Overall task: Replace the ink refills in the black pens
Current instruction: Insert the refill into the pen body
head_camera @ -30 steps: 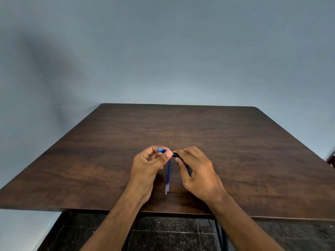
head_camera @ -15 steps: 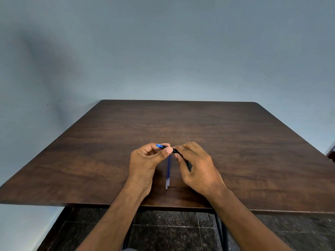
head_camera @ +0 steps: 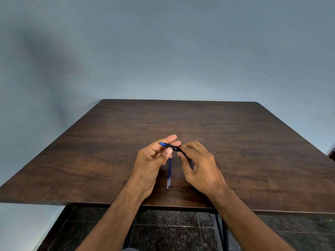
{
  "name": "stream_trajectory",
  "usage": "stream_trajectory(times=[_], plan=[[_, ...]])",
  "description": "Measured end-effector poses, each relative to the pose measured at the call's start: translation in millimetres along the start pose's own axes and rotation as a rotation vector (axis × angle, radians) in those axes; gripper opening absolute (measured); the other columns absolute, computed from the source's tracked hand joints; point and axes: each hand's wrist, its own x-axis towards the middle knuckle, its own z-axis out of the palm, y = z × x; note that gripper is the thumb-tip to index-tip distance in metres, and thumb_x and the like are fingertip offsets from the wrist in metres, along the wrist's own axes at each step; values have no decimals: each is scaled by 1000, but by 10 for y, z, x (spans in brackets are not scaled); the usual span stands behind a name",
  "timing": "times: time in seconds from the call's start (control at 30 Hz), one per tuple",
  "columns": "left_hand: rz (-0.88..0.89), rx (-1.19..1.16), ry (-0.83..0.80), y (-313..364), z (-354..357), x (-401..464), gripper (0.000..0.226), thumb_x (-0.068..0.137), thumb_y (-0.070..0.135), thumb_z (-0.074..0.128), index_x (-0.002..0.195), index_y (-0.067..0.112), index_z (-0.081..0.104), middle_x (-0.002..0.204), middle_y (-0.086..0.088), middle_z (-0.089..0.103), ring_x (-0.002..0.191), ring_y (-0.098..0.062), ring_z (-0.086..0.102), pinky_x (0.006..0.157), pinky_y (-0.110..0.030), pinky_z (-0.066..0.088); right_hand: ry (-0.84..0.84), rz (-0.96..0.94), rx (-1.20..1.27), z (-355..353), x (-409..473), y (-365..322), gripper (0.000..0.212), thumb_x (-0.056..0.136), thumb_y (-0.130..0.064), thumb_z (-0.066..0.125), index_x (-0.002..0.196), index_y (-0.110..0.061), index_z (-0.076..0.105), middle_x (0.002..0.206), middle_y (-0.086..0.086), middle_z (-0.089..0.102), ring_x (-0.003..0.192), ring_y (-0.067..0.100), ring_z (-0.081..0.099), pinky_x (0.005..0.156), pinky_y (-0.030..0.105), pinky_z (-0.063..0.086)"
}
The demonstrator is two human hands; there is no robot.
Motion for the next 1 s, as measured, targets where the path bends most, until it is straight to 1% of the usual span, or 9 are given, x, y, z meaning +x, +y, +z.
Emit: stream_trajectory(times=[0.07,0.2,0.37,0.5,0.57,0.67,0.83,0.9,1.0], plan=[[-2,-6,42,-13,4,10,31,91,12,67,121,18,71,115,-4,76,95,-1,68,77,-13,50,-5,1,1,-5,-2,-9,23,97,-11,63,116,-3,71,99,3,63,90,10,57,86,11,43],[-18,-40,158,-41,18,41,32,79,16,75,110,10,75,104,-6,79,102,-10,73,80,-13,52,-23,-11,-6,-11,0,-33,23,97,-12,63,117,-4,71,98,4,64,90,11,58,86,9,42],[-32,-7,229,-31,42,52,30,71,25,79,97,11,78,89,2,80,76,3,69,66,-11,50,-40,-15,-15,-15,-5,-31,22,96,-11,64,116,-4,72,100,4,65,91,11,58,86,9,43],[-92,22,251,-37,35,54,34,67,39,80,93,17,79,70,12,71,64,4,59,70,-23,46,-34,-17,-15,-1,-9,-27,21,96,-12,64,115,-4,72,100,3,64,91,9,57,86,9,42],[-97,-9,203,-26,33,47,36,68,38,81,99,21,79,83,7,76,73,1,63,70,-23,47,-19,-15,-10,0,-11,-11,21,96,-10,65,114,-4,72,99,3,65,91,9,57,86,10,43],[-37,-35,96,-12,30,29,44,77,19,77,121,17,71,110,-5,77,94,-5,70,73,-14,51,-5,3,-3,-8,-8,9,20,95,-10,66,114,-4,72,99,2,64,91,8,56,86,9,42],[-22,-2,92,-25,-7,19,30,85,13,71,115,19,74,111,-1,78,108,-9,70,75,-12,50,-14,-6,-7,-6,-5,-9,22,97,-12,63,116,-5,71,99,2,64,91,9,57,86,9,43],[-25,-27,134,-27,0,27,31,79,18,74,110,15,76,105,-3,79,100,-7,72,73,-12,51,-14,-12,-7,-10,-2,-13,21,97,-11,64,116,-6,71,98,2,64,90,10,57,85,11,44],[-16,-44,244,-36,18,51,29,71,24,79,97,11,78,85,1,79,71,-1,67,65,-15,50,-10,-1,-5,-16,-4,-11,21,96,-11,65,115,-4,72,98,4,65,91,12,59,86,11,43]])
